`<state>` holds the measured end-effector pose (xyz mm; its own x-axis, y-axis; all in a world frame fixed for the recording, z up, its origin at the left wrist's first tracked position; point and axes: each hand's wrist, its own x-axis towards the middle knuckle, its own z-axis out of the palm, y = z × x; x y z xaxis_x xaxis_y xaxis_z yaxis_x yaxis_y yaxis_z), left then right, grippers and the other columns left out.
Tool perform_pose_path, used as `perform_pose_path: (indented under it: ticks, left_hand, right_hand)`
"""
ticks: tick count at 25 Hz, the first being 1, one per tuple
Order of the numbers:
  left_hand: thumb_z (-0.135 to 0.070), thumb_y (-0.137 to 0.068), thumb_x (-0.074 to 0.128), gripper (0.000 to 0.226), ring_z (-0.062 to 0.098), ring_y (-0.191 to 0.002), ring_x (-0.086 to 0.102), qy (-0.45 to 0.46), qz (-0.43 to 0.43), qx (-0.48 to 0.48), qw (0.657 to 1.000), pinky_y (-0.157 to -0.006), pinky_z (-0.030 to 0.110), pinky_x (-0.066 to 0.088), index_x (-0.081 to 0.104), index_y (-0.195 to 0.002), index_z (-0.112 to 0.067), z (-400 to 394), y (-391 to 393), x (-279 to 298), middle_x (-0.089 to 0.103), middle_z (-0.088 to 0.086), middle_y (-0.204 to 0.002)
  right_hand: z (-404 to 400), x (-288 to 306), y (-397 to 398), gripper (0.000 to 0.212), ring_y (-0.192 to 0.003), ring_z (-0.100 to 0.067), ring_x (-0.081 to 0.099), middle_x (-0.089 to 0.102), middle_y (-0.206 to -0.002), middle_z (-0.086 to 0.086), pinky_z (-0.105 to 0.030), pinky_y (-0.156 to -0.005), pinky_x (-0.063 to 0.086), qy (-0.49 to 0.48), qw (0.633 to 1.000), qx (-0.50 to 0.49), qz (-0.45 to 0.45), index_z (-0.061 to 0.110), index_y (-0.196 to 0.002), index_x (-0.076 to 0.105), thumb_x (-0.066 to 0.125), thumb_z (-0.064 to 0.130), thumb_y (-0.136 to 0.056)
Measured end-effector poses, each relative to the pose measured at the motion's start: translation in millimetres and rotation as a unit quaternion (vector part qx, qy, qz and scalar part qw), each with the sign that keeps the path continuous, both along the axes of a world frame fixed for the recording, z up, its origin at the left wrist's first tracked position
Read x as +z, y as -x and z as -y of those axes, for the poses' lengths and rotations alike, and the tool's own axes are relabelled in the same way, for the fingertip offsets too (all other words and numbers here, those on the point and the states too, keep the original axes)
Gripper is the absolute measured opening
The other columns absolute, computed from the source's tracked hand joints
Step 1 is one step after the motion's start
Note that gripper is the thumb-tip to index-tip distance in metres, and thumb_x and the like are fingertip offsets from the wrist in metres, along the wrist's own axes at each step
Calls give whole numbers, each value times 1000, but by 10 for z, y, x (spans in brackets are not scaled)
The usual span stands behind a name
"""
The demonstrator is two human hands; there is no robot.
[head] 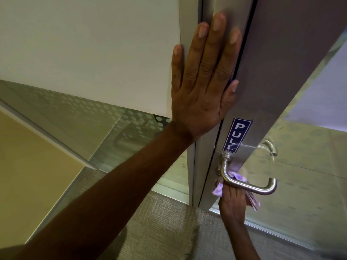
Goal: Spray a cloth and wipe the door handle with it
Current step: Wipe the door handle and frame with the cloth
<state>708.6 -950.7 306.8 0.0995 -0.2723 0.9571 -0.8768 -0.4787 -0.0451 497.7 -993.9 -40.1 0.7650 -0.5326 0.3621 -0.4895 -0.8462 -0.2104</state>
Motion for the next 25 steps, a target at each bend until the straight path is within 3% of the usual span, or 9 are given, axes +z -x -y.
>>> perform_pose_path:
  ticks: [3,6,9,13,16,17,20,23,25]
  left_hand:
    - [-40,-110,24,52,37,-147,26,3,6,8,1000,-131,46,2,35,-147,-6,8,-6,-10,28,20,-153]
    - [-40,-110,25,52,39,-146,30,2,13,9,1000,-131,45,2,35,-147,-5,7,-12,-12,29,20,-152]
    - [-38,-109,28,51,34,-153,28,0,10,3,1000,-131,46,2,34,-147,-5,-5,-4,-8,28,20,-152]
    - [-39,-110,27,51,36,-153,27,-1,4,6,1000,-130,45,1,34,-147,-5,-19,10,9,27,20,-152]
    - [-40,-110,25,51,10,-164,-5,13,-10,-3,1000,-131,45,0,32,-148,-6,-25,13,23,25,19,-153]
    - [-40,-110,25,51,12,-163,-2,10,-7,5,1000,-131,45,0,33,-148,-6,-20,13,18,26,19,-153]
    - [-39,-110,26,51,37,-151,29,2,-1,-3,1000,-130,45,0,33,-148,-5,-11,15,16,26,20,-153]
    - [-38,-110,28,51,42,-144,32,1,1,-2,1000,-130,46,0,34,-148,-5,-19,17,32,28,21,-153]
    - [-36,-110,31,50,43,-144,34,-4,1,9,1000,-129,48,3,36,-148,-3,-32,29,18,36,26,-152]
  right_hand:
    - [122,426,-222,46,-103,-45,54,57,-116,-29,-58,-92,41,42,996,-24,78,-4,-120,58,47,6,-77]
    - [244,625,-282,42,-111,-47,47,48,-122,-27,-57,-108,28,108,986,-10,125,-7,-122,52,50,14,-85]
    - [164,540,-292,44,-113,-46,48,48,-123,-26,-56,-108,30,79,987,-25,139,-6,-124,52,48,16,-86]
    - [-77,167,-87,57,-112,-51,66,66,-126,-34,-62,-94,55,-24,998,-13,62,-9,-131,62,47,-1,-76]
    - [-228,52,51,89,-135,-51,54,56,-147,-31,-62,-112,47,-69,997,15,-44,-7,-150,45,60,-25,-64]
    - [-264,100,38,95,-138,-50,52,53,-150,-31,-61,-115,44,-84,994,26,-64,-6,-153,40,58,-26,-62]
    - [-290,187,-37,97,-137,-50,54,52,-153,-28,-56,-115,41,-92,989,60,-99,-4,-156,35,54,-21,-62]
    - [-174,177,26,82,-144,-40,50,47,-161,-20,-50,-116,47,-53,978,171,-103,1,-158,41,47,-13,-77]
    - [-36,215,61,78,-147,-29,49,45,-164,-12,-43,-117,46,-45,970,214,-106,6,-158,44,60,-10,-83]
